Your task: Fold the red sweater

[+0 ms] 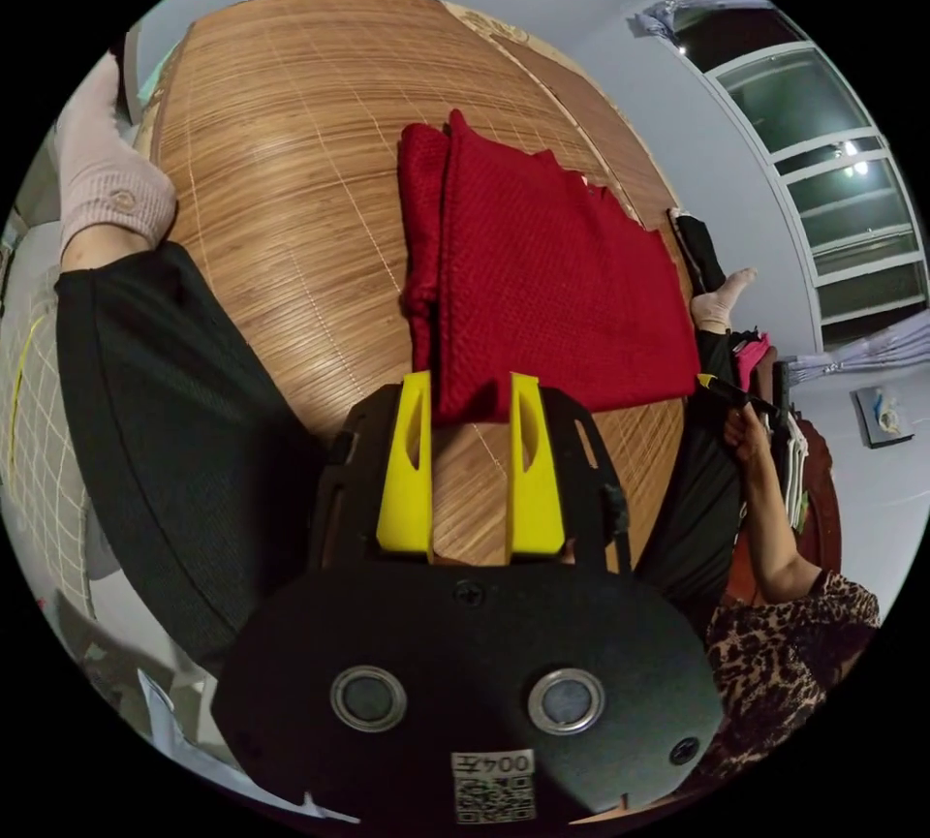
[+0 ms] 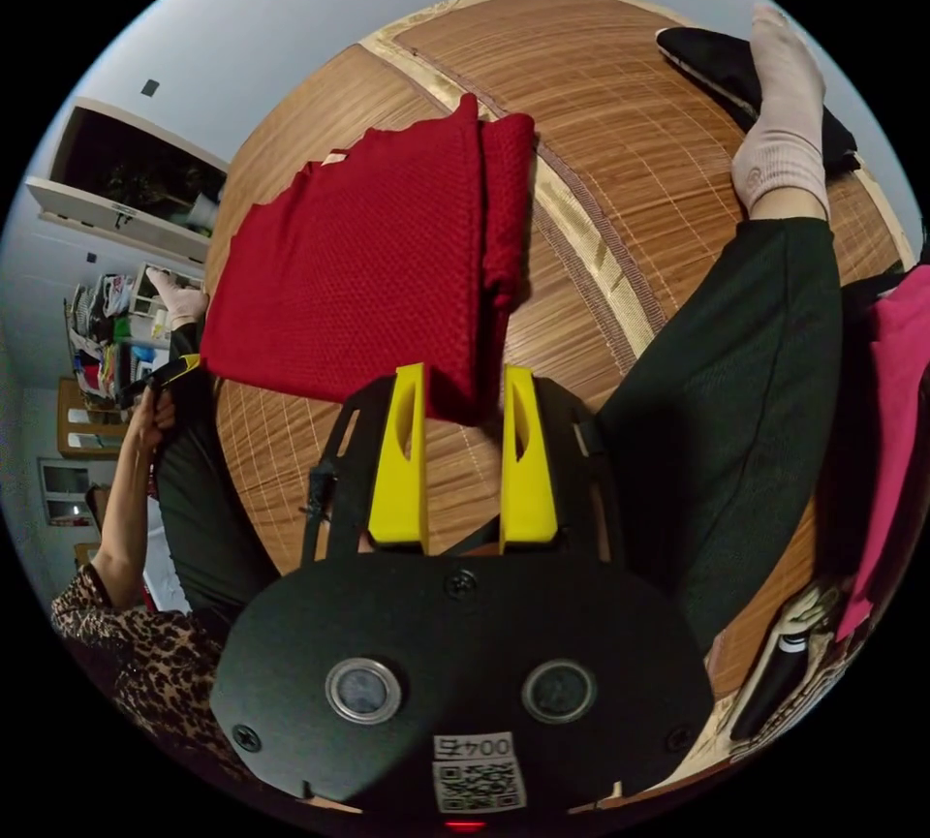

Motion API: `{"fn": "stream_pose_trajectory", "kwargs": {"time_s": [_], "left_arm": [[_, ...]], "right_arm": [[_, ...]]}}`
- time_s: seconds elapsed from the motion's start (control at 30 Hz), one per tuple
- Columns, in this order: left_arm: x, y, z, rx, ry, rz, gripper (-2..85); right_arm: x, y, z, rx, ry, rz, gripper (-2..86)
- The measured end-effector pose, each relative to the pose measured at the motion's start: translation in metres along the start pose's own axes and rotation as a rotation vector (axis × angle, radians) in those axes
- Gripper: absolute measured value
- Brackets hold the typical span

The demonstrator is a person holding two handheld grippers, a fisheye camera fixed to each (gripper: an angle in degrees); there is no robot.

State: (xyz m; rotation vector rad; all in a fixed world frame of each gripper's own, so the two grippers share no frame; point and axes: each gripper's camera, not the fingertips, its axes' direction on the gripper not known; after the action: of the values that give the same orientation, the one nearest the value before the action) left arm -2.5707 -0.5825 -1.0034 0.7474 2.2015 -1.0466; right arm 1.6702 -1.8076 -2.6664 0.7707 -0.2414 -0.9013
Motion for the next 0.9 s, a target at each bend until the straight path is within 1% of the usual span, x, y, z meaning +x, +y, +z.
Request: {"fn": "stream_pose_trajectory", "kwargs": {"time_s": [0.17, 0.3, 0.33, 0.43, 0.53, 0.63, 0.67, 0.7, 0.73, 0.77, 0.8, 0.9], "left_arm": [[0.01, -0.016, 0.014, -0.052, -0.022, 0.0, 7.9], [0.032, -0.023, 0.013, -0.024, -0.088, 0.054, 4.0], [0.037, -0.023, 0.01, -0.016, -0.104, 0.068, 3.6], [0.062, -0.02, -0.024, 0.028, -0.151, 0.135, 2.6], [0.067, -0.007, -0.057, 0.031, -0.106, 0.158, 2.1], [0.053, 0.006, -0.031, -0.133, -0.135, 0.132, 2.0], [0.045, 0.009, -0.009, -0.239, -0.125, 0.115, 2.1], [0.04, 0.008, 0.011, -0.346, -0.114, 0.104, 2.3], [0.039, 0.007, 0.017, -0.385, -0.119, 0.104, 2.3], [0.041, 0.005, 0.024, -0.423, -0.149, 0.112, 2.5], [0.044, 0.004, 0.026, -0.436, -0.168, 0.129, 2.8], [0.043, 0.014, 0.008, -0.404, -0.183, 0.145, 4.1]], "right_arm": [[0.001, -0.012, 0.007, -0.007, -0.023, 0.009, 11.0], [-0.013, -0.02, 0.011, 0.009, -0.012, -0.063, 4.6], [-0.015, -0.021, 0.01, 0.011, 0.0, -0.073, 4.4], [-0.032, -0.025, -0.012, 0.021, 0.031, -0.128, 3.7], [-0.056, -0.015, -0.051, 0.008, 0.08, -0.199, 3.3], [-0.065, 0.0, -0.037, -0.115, 0.213, -0.224, 3.3], [-0.062, 0.002, -0.014, -0.202, 0.249, -0.225, 3.4], [-0.057, 0.003, 0.011, -0.291, 0.255, -0.214, 3.6], [-0.054, 0.004, 0.024, -0.337, 0.251, -0.205, 3.7], [-0.051, 0.004, 0.046, -0.431, 0.27, -0.193, 3.9], [-0.055, 0.003, 0.054, -0.465, 0.31, -0.205, 4.4], [-0.06, 0.008, 0.041, -0.424, 0.367, -0.219, 6.6]]}}
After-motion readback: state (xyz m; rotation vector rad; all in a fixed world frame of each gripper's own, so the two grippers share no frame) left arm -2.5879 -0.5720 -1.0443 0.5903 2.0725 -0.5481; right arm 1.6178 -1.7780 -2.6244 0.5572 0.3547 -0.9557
